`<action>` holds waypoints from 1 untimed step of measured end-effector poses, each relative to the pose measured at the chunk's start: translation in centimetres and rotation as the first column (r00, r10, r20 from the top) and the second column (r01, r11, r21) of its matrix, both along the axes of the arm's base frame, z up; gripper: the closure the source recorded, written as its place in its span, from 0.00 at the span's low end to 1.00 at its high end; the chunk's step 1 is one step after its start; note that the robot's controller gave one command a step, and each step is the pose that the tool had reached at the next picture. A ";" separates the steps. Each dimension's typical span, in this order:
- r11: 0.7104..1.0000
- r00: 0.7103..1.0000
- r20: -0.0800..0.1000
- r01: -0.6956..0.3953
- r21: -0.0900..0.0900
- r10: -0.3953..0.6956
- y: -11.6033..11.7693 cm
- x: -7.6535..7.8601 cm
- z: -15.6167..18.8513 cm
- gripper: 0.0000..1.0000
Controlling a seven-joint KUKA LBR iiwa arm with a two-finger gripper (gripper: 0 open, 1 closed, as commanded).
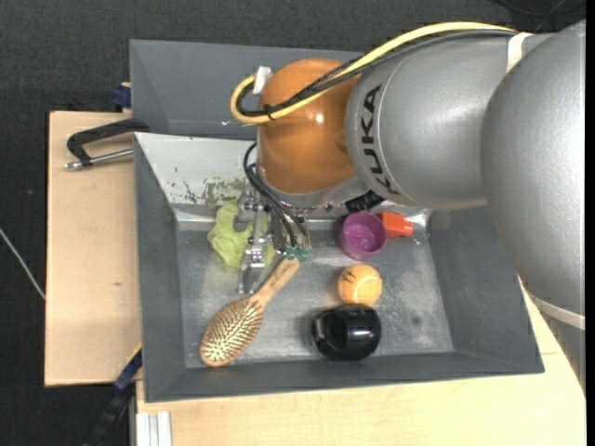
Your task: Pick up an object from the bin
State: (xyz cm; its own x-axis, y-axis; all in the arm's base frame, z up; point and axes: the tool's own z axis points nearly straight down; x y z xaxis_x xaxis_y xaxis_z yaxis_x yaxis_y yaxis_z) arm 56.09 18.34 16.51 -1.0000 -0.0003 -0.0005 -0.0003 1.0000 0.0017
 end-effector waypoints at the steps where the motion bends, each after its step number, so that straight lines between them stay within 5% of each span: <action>1: 0.997 0.997 0.015 -0.079 0.008 0.079 -3.0 3.3 -6.2 0.00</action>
Offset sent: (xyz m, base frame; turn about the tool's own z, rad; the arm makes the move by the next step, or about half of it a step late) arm 0.0323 -0.0378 -0.0951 0.0003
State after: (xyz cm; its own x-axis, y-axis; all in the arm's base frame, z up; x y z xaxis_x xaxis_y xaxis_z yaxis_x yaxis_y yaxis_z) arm 59.40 15.33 10.27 -0.9968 -0.0789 -0.0150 -0.0790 0.9968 0.0093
